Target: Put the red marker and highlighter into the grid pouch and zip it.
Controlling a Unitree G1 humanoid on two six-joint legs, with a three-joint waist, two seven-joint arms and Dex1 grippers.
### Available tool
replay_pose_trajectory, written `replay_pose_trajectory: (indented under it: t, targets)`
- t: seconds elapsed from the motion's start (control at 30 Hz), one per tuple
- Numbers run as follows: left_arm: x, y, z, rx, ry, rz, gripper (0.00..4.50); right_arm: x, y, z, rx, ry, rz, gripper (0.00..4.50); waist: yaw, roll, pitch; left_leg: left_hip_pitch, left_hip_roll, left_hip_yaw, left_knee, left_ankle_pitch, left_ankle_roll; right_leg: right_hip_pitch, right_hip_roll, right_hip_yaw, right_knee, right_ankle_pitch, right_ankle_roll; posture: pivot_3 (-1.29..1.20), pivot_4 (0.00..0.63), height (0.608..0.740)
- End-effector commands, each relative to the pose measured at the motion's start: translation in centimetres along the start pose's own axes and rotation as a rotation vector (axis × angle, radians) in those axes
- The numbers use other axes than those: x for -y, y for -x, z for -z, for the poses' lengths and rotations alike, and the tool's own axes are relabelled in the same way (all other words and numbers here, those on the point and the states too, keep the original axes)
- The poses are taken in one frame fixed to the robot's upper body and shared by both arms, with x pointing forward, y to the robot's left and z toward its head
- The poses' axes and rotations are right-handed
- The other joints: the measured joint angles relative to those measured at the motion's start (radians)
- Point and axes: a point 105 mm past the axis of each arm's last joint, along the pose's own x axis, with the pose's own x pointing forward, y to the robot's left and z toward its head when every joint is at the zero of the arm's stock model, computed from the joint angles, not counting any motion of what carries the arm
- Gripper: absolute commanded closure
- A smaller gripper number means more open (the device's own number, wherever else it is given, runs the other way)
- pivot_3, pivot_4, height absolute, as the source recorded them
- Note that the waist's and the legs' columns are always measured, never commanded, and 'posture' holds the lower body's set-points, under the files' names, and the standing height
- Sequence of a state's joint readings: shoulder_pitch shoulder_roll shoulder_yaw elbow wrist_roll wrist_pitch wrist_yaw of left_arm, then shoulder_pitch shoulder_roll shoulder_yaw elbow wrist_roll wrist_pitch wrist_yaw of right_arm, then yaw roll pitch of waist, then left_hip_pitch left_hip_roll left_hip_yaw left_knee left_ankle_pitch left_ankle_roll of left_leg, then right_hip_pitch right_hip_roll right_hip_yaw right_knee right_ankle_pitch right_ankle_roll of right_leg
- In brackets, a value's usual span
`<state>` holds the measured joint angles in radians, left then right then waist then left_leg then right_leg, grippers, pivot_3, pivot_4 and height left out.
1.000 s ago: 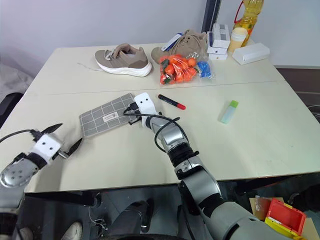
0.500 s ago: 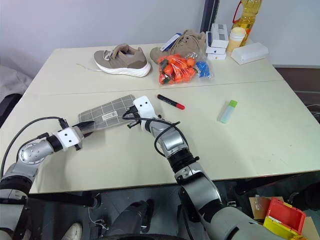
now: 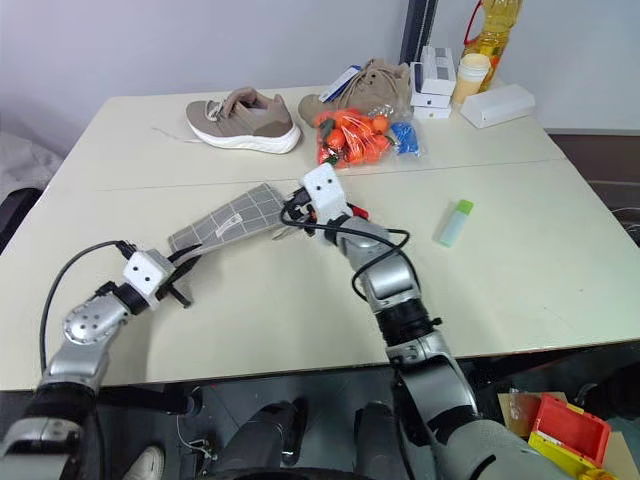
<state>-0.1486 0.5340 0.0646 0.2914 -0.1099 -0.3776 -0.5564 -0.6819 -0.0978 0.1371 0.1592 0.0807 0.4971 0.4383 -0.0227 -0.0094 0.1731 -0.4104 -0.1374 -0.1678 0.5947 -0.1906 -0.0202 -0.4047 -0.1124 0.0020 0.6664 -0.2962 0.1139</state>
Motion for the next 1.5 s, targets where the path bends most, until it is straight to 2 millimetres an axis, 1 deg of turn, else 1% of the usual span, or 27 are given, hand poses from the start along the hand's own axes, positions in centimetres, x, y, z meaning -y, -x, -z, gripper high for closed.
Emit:
replay_pose_trajectory:
  t: [0.03, 0.07, 0.13, 0.23, 0.43, 0.47, 0.53, 0.57, 0.6, 0.67, 0.73, 0.77, 0.87, 1.0, 1.1, 1.17, 1.23, 1.27, 1.33, 1.37, 1.43, 1.5]
  targets:
    - [-0.1, 0.0, -2.2, 0.047, 0.036, -0.081, 4.50, 0.0, 1.2, -1.0, 0.024, -0.027, -0.032, 0.14, 0.000, 0.000, 0.000, 0.000, 0.000, 0.000, 0.000, 0.000, 0.000, 0.000, 0.000, 0.000, 0.000, 0.000, 0.000, 0.00, 0.150, 0.740]
    - [0.4, -0.1, -2.5, 0.053, 0.053, -0.085, 4.50, 0.0, 1.4, -0.8, 0.017, -0.048, -0.036, 0.06, 0.001, 0.000, 0.000, 0.000, 0.000, 0.000, 0.000, 0.000, 0.000, 0.001, 0.000, 0.000, 0.000, 0.000, 0.000, 0.00, 0.150, 0.740]
    - [1.2, -0.2, -3.0, 0.058, 0.073, -0.082, 4.50, -0.3, 1.7, -0.3, -0.001, -0.076, -0.042, 0.06, 0.001, 0.000, 0.000, 0.000, 0.000, 0.000, 0.000, 0.000, 0.000, 0.001, 0.000, 0.000, 0.000, 0.000, 0.000, 0.00, 0.150, 0.740]
    - [2.0, -0.4, -3.5, 0.064, 0.092, -0.078, 4.50, -0.5, 1.8, 0.2, -0.027, -0.068, -0.043, 0.06, 0.002, 0.000, 0.000, 0.000, 0.001, 0.001, 0.000, 0.000, 0.000, 0.002, 0.000, 0.000, 0.000, 0.000, 0.000, 0.00, 0.150, 0.740]
    - [2.7, -0.6, -3.9, 0.072, 0.102, -0.066, 4.50, 0.4, 1.6, 0.5, -0.040, -0.080, 0.011, 0.06, 0.007, 0.000, 0.000, 0.000, 0.001, 0.001, 0.000, 0.000, 0.000, 0.001, 0.000, 0.000, -0.001, 0.000, 0.000, 0.00, 0.150, 0.740]
    - [2.8, -0.6, -3.9, 0.073, 0.103, -0.065, 4.50, 0.5, 1.6, 0.5, -0.038, -0.079, 0.015, 0.28, 0.007, 0.000, 0.000, 0.000, 0.001, 0.001, 0.000, 0.000, 0.000, 0.001, 0.000, 0.000, -0.001, 0.000, 0.000, 0.00, 0.150, 0.740]
    - [2.8, -0.6, -3.8, 0.071, 0.104, -0.064, 4.50, 0.5, 1.6, 0.3, -0.027, -0.076, 0.015, 0.91, 0.007, 0.000, 0.000, 0.000, 0.001, 0.001, 0.000, 0.000, 0.000, 0.001, 0.000, 0.000, -0.001, 0.000, 0.000, 0.00, 0.150, 0.740]
    - [2.8, -0.6, -3.8, 0.070, 0.103, -0.062, 4.50, 0.5, 1.6, 0.2, -0.023, -0.076, 0.014, 1.38, 0.007, 0.000, 0.000, 0.000, 0.001, 0.001, 0.000, 0.000, 0.000, 0.001, 0.000, 0.000, -0.001, 0.000, 0.000, 0.00, 0.150, 0.740]
    - [2.8, -0.5, -3.8, 0.070, 0.103, -0.061, 4.50, 0.5, 1.6, 0.2, -0.020, -0.075, 0.013, 1.96, 0.006, 0.000, 0.000, 0.000, 0.001, 0.001, 0.000, 0.000, 0.000, 0.001, 0.000, 0.000, -0.001, 0.000, 0.000, 0.00, 0.150, 0.740]
    - [2.8, -0.5, -3.7, 0.069, 0.101, -0.059, 4.50, 0.4, 1.6, 0.1, -0.014, -0.076, 0.010, 2.88, 0.006, 0.000, 0.000, 0.000, 0.001, 0.001, 0.000, 0.000, 0.000, 0.001, 0.000, 0.000, -0.001, 0.000, 0.000, 0.00, 0.150, 0.740]
    - [2.9, -0.6, -3.6, 0.068, 0.102, -0.057, 4.50, 0.2, 1.7, 0.0, -0.008, -0.073, 0.004, 3.99, 0.006, 0.000, 0.000, 0.000, 0.001, 0.001, 0.000, 0.000, 0.000, 0.001, 0.000, 0.000, -0.001, 0.000, 0.000, 0.00, 0.150, 0.740]
    - [2.9, -0.6, -3.6, 0.068, 0.102, -0.055, 4.50, 0.1, 1.7, -0.1, -0.006, -0.068, 0.000, 4.44, 0.007, 0.000, 0.000, 0.000, 0.001, 0.001, 0.000, 0.000, 0.000, 0.001, 0.000, 0.000, -0.001, 0.000, 0.000, 0.00, 0.150, 0.740]
    - [3.2, -0.7, -3.6, 0.069, 0.104, -0.047, 4.50, -0.8, 1.7, -0.1, -0.012, -0.032, -0.034, 4.44, 0.007, 0.000, 0.000, 0.000, 0.001, 0.001, 0.000, 0.000, 0.000, 0.001, 0.000, 0.000, -0.001, 0.000, 0.000, 0.00, 0.150, 0.740]
    - [3.4, -0.9, -3.6, 0.067, 0.118, -0.056, 4.50, -2.6, 1.7, 0.1, -0.029, 0.061, -0.100, 4.44, 0.007, 0.000, 0.000, 0.000, 0.001, 0.001, 0.000, 0.000, 0.000, 0.001, 0.000, 0.000, -0.001, 0.000, 0.000, 0.00, 0.150, 0.740]
    - [3.7, -1.1, -3.8, 0.068, 0.131, -0.060, 4.50, -5.2, 1.7, 0.0, -0.029, 0.139, -0.190, 4.44, 0.007, 0.000, 0.000, 0.000, 0.001, 0.001, 0.000, 0.000, 0.000, 0.001, 0.000, 0.000, -0.001, 0.000, 0.000, 0.00, 0.150, 0.740]
    - [3.9, -1.2, -3.9, 0.066, 0.134, -0.059, 4.50, -6.3, 1.7, -0.1, -0.024, 0.165, -0.231, 4.44, 0.007, 0.000, 0.000, 0.000, 0.001, 0.001, 0.000, 0.000, 0.000, 0.001, 0.000, 0.000, -0.001, 0.000, 0.000, 0.00, 0.150, 0.740]
    - [4.2, -1.4, -3.9, 0.063, 0.136, -0.058, 4.50, -7.9, 1.7, -0.4, -0.014, 0.207, -0.294, 4.44, 0.008, 0.000, 0.000, 0.000, 0.001, 0.001, 0.000, 0.000, 0.000, 0.001, 0.000, 0.000, -0.001, 0.000, 0.000, 0.00, 0.150, 0.740]
    - [4.3, -1.5, -3.9, 0.062, 0.136, -0.058, 4.50, -8.8, 1.7, -0.6, -0.008, 0.226, -0.329, 4.44, 0.008, 0.000, 0.000, 0.000, 0.001, 0.001, 0.000, 0.000, 0.000, 0.001, 0.000, 0.000, -0.001, 0.000, 0.000, 0.00, 0.150, 0.740]
    - [4.4, -1.8, -4.2, 0.063, 0.145, -0.070, 4.50, -11.3, 1.8, -0.9, 0.010, 0.275, -0.434, 4.44, 0.007, 0.000, 0.000, 0.000, 0.001, 0.001, 0.000, 0.000, 0.000, 0.001, 0.000, 0.000, -0.001, 0.000, 0.000, 0.00, 0.150, 0.740]
    - [4.4, -2.0, -4.4, 0.064, 0.150, -0.076, 4.50, -12.2, 2.0, -1.1, 0.017, 0.294, -0.472, 4.44, 0.007, 0.000, 0.000, 0.000, 0.001, 0.001, 0.000, 0.000, 0.000, 0.001, 0.000, 0.000, -0.001, 0.000, 0.000, 0.00, 0.150, 0.740]
    - [4.6, -2.2, -4.6, 0.064, 0.157, -0.083, 4.50, -13.2, 1.8, -1.4, 0.031, 0.327, -0.500, 4.44, 0.007, 0.000, 0.000, 0.000, 0.001, 0.001, 0.000, 0.000, 0.000, 0.001, 0.000, -0.001, -0.001, 0.000, 0.000, 0.00, 0.150, 0.740]
    - [4.7, -2.3, -4.7, 0.063, 0.158, -0.085, 4.50, -13.5, 1.6, -1.7, 0.037, 0.345, -0.510, 4.44, 0.008, 0.000, 0.000, 0.000, 0.001, 0.000, 0.000, 0.000, 0.000, 0.001, 0.000, -0.001, -0.001, 0.000, 0.000, 0.00, 0.150, 0.740]
